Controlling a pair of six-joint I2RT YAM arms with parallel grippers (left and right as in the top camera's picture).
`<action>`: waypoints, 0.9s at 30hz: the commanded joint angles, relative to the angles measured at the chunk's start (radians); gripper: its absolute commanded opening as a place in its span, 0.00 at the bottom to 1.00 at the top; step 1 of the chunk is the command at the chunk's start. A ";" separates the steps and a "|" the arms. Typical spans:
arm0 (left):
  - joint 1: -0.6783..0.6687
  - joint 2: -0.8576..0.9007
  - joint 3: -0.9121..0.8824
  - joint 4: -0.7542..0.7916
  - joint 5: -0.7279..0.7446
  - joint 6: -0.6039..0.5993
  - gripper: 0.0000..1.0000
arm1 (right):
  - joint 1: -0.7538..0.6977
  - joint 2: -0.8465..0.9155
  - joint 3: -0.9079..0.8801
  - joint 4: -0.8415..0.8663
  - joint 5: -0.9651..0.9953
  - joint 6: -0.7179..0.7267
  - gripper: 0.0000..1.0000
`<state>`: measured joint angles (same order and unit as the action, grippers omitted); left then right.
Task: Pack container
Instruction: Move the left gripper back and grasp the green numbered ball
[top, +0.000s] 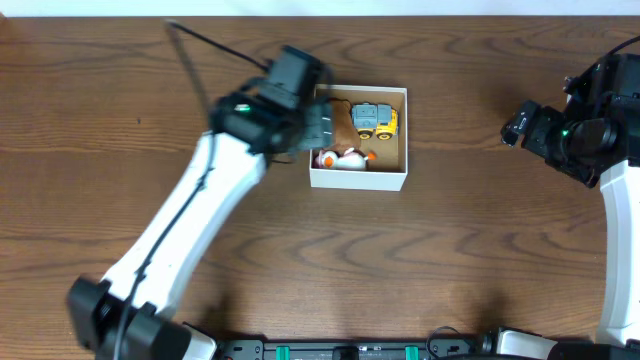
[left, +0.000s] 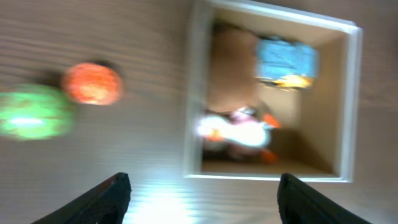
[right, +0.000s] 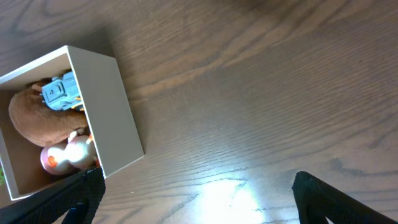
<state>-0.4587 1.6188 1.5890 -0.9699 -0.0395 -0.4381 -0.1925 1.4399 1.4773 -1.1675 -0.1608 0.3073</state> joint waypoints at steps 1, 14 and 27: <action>0.100 0.023 -0.005 -0.065 -0.159 0.138 0.77 | -0.006 0.003 -0.004 -0.004 0.006 0.006 0.99; 0.378 0.299 -0.041 -0.080 0.011 0.304 0.78 | -0.006 0.003 -0.004 -0.004 0.007 0.006 0.99; 0.410 0.452 -0.041 -0.027 0.059 0.428 0.77 | -0.006 0.003 -0.004 -0.006 0.007 0.006 0.99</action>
<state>-0.0505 2.0617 1.5532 -1.0016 0.0036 -0.0601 -0.1925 1.4399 1.4773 -1.1702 -0.1604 0.3073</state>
